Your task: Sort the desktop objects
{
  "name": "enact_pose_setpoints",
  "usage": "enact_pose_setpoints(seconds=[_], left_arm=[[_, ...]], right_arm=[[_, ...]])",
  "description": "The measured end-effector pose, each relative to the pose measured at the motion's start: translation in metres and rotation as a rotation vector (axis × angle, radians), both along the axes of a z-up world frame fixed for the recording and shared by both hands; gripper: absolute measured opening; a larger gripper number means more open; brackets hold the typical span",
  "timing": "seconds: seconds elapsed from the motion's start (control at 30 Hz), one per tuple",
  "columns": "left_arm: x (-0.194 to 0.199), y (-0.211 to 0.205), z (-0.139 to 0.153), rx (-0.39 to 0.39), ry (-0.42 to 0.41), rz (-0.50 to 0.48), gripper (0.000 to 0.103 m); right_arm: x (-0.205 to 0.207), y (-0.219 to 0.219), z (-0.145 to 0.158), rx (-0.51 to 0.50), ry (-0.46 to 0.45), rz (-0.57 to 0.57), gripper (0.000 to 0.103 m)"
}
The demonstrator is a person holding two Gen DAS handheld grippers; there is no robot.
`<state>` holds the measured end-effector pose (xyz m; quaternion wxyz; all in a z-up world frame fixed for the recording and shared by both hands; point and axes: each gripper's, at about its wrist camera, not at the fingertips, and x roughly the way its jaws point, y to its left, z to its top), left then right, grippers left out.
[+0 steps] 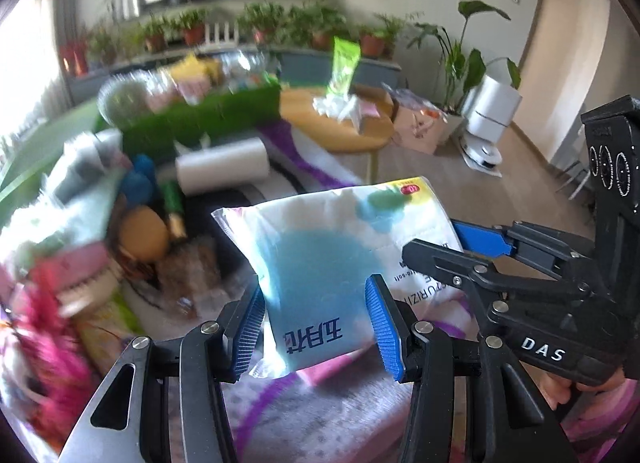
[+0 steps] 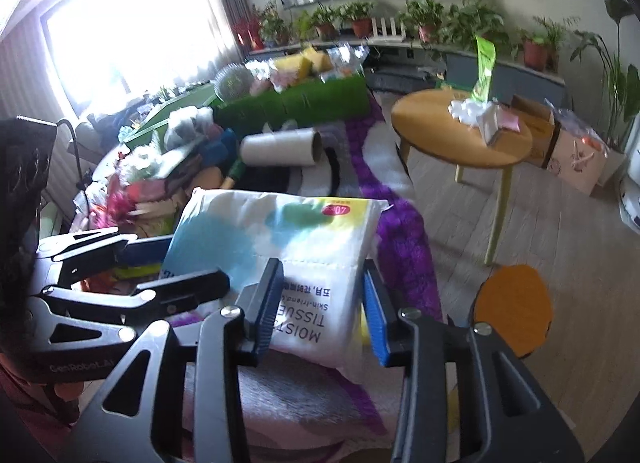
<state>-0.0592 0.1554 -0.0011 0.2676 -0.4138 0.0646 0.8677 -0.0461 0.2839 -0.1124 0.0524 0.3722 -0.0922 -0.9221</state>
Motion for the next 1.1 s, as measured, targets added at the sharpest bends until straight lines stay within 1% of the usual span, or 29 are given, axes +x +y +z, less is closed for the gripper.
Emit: enact_pose_setpoints(seconds=[0.13,0.27,0.43,0.57,0.73,1.1], left_arm=[[0.0,-0.019,0.021,0.018,0.059,0.043,0.051],[-0.003,-0.045,0.039,0.035,0.114,0.096,0.051],[-0.007,-0.084,0.059,0.048,0.181,0.179,0.051],[-0.011,-0.115,0.069,0.047,0.222,0.239,0.051],[-0.017,-0.147,0.072,0.06,0.234,0.292,0.051],[-0.027,-0.207,0.075,0.095,0.252,0.383,0.051]], right_arm=[[-0.004,-0.014,0.021,0.013,0.065,0.022,0.04],[-0.01,-0.034,0.04,0.027,0.11,0.066,0.041],[-0.024,-0.067,0.063,0.028,0.157,0.145,0.041],[-0.035,-0.098,0.075,0.036,0.186,0.198,0.041],[-0.049,-0.13,0.08,0.029,0.195,0.252,0.041],[-0.081,-0.187,0.087,0.03,0.19,0.307,0.041]])
